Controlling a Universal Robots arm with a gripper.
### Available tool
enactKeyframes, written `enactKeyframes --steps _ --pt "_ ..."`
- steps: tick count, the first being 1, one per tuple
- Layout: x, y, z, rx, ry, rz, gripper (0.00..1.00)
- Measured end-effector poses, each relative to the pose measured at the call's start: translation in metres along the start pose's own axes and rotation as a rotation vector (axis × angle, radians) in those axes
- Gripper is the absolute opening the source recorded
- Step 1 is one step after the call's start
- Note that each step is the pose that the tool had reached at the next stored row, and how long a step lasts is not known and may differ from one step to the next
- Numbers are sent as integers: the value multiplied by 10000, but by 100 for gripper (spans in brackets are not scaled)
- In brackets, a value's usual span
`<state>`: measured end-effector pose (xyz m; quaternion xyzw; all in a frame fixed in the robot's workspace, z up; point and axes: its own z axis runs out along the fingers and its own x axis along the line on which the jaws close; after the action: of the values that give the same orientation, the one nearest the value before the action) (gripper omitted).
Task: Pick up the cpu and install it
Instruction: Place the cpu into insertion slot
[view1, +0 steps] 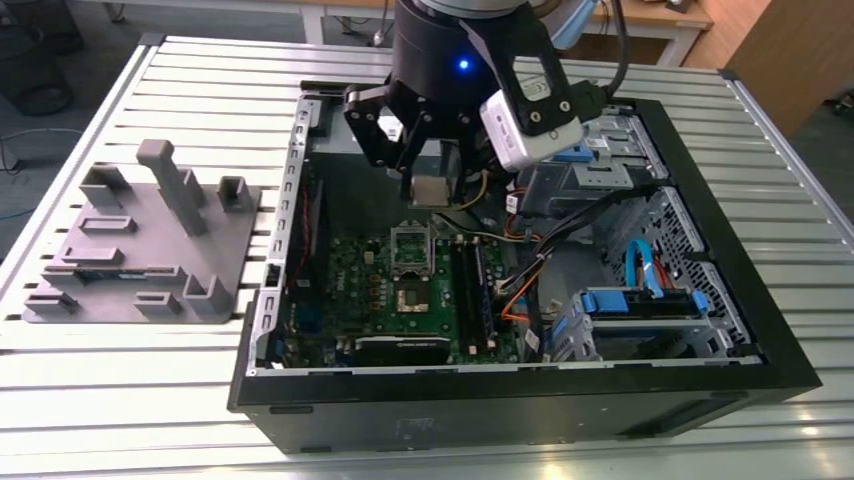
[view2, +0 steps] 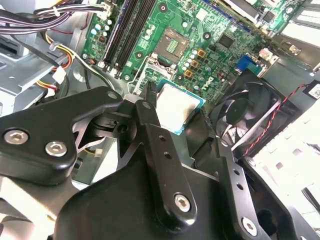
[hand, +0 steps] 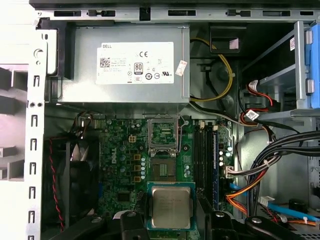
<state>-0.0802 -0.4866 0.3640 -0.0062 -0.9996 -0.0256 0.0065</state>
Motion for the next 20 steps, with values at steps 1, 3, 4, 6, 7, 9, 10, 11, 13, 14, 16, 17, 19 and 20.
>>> enactKeyframes --steps 1,3,4,6,7,9,10,11,13,14,16,17,19,20 --pt "0 1 -13 0 0 0 47" --pt "0 1 -16 0 -1 0 47" --pt "0 1 -18 0 0 0 47" --pt "0 1 -21 0 0 0 47" --pt "0 1 -20 1 0 0 47" --pt "0 1 -11 10 1 -1 47" --pt "0 1 -11 11 1 0 47" --pt "0 0 -7 9 -1 0 47" --pt "0 0 -5 9 0 0 47" --pt "0 0 -4 9 0 1 47" --pt "0 0 3 6 -2 0 47" --pt "0 0 2 8 -1 0 47" --pt "0 0 2 9 -1 0 47" --pt "0 0 2 9 -1 0 47"
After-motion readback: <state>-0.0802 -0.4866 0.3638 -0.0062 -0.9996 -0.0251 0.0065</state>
